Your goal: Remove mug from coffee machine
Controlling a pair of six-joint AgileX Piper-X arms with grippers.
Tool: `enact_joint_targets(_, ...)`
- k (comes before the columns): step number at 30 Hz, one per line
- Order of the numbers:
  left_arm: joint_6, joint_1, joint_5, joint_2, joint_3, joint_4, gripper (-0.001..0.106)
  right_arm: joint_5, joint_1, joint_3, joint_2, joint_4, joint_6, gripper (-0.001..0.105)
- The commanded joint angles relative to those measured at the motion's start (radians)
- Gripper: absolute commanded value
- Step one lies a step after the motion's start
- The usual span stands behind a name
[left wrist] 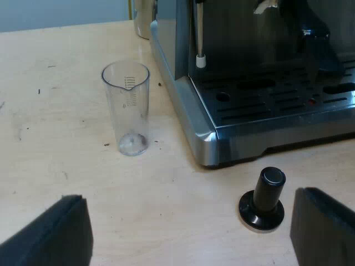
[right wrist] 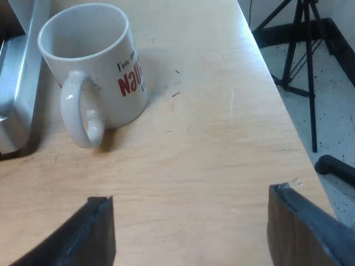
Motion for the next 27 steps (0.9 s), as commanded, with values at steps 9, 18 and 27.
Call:
enact_joint_targets(9,-0.003,0.003,-0.004,-0.037,-0.002,-0.007,0.079,-0.002,-0.002,-0.007,-0.046,-0.002,-0.014,0.060)
enact_joint_targets(18,0.007,0.003,-0.014,-0.037,-0.002,-0.009,0.079,-0.002,-0.002,-0.007,-0.046,-0.002,-0.014,0.060)
enact_joint_targets(27,0.014,0.003,-0.056,-0.040,-0.002,-0.007,0.079,-0.002,-0.002,-0.007,-0.046,-0.002,-0.014,0.060)
